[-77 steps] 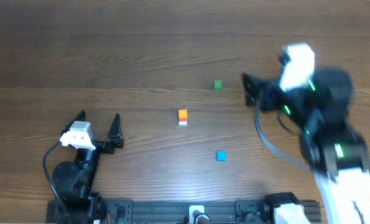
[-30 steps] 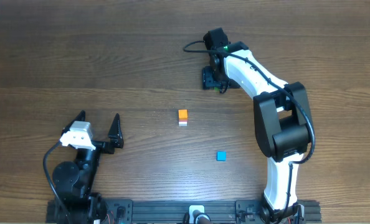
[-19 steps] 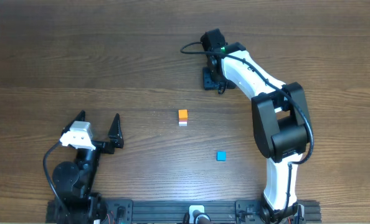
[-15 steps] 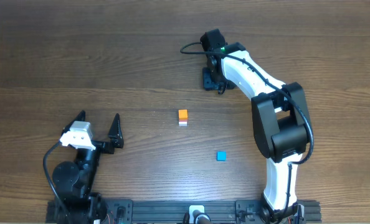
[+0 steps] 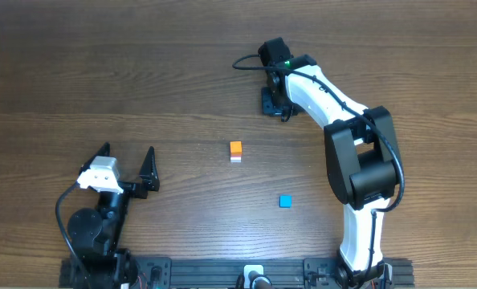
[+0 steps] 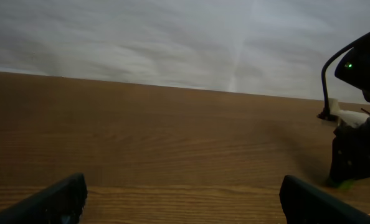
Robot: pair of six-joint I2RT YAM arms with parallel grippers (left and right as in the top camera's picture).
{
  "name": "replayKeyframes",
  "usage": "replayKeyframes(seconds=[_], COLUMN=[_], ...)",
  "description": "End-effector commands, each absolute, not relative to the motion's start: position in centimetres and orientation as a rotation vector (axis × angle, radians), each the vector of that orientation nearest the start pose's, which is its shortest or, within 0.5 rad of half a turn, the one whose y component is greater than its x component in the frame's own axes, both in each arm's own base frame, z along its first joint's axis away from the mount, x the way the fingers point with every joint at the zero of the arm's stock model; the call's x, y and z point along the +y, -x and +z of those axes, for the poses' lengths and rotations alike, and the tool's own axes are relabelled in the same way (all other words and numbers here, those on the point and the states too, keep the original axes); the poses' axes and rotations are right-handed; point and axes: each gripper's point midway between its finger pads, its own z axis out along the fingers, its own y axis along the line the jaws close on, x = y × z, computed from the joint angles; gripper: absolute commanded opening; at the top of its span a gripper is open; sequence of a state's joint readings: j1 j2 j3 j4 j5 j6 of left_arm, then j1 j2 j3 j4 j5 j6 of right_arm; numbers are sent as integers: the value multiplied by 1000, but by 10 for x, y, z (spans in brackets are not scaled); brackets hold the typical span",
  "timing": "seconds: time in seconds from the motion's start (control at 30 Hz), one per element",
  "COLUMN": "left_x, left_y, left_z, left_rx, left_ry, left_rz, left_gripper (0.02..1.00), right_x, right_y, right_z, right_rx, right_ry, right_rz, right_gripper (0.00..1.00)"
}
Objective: Stack Cubes
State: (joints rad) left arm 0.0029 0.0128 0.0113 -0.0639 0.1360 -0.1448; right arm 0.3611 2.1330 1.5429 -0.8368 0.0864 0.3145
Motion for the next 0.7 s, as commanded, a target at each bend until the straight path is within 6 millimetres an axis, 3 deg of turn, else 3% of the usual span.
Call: replayKeyframes(seconds=[0.03,0.2,0.33,0.57,0.7], left_x=[-23,-23,-23,-23,-23], left_y=[-245,-245,-245,-245,-245], left_z=[159,159,159,159,159], left_rx=[1639,1639,1639,1639,1639], left_ry=[-3,-3,-3,-3,-3], left_rz=[-211,-211,-211,-211,-211], left_gripper=[1000,1000,1000,1000,1000], right_x=[141,141,144,189,217], right_y=[-412,-410,-402,-370,-349], right_z=[6,7,20,103,134], right_rx=[2974,2979,2986,2868,2812], right_ry=[58,29,14,121,168], right_rz=[-69,-63,-61,36,99], right_gripper=[189,97,42,12,14])
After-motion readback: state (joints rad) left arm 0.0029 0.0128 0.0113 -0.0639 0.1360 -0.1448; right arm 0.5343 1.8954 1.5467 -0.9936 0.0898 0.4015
